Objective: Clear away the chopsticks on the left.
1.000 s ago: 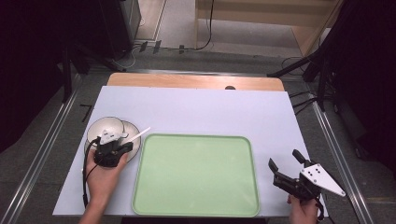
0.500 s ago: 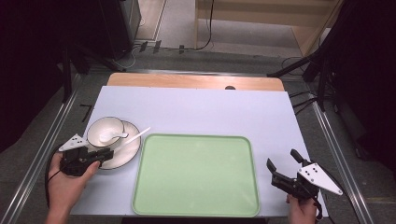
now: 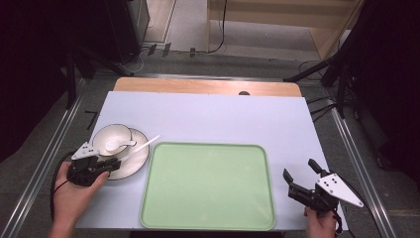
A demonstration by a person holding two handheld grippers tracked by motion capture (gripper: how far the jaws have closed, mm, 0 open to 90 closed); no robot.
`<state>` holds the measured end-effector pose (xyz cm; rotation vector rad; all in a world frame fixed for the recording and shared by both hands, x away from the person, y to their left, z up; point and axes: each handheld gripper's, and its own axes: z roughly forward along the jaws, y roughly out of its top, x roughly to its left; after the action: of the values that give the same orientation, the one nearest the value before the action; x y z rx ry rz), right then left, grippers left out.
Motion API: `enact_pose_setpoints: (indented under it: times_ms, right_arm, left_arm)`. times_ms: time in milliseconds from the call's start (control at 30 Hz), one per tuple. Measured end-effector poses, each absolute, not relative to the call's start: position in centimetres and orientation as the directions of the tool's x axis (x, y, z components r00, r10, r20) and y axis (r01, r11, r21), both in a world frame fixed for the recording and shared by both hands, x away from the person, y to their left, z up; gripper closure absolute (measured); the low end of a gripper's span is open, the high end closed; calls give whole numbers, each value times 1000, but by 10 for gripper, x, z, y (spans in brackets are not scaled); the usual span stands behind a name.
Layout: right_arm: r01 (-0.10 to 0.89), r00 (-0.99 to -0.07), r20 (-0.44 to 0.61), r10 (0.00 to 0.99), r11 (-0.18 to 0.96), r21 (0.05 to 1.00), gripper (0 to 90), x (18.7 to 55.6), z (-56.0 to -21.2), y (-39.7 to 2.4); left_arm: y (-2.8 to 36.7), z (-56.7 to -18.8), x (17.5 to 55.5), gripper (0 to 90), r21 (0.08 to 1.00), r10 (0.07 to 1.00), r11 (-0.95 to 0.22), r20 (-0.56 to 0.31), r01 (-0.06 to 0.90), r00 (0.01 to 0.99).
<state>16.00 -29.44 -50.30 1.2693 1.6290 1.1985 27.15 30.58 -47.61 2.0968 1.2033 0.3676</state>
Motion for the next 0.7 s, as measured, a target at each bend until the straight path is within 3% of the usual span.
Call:
enact_pose_setpoints:
  times_ms: [433,700]
  right_arm:
    - [289,-241,2,971,70,955,129,161,-504,-295]
    - [291,-236,3,972,67,954,129,161,-504,-295]
  left_arm:
    - [309,-475,271,776,677,843,-341,-88,653,531]
    - [308,-470,267,764,660,846,-386,-24,645,532]
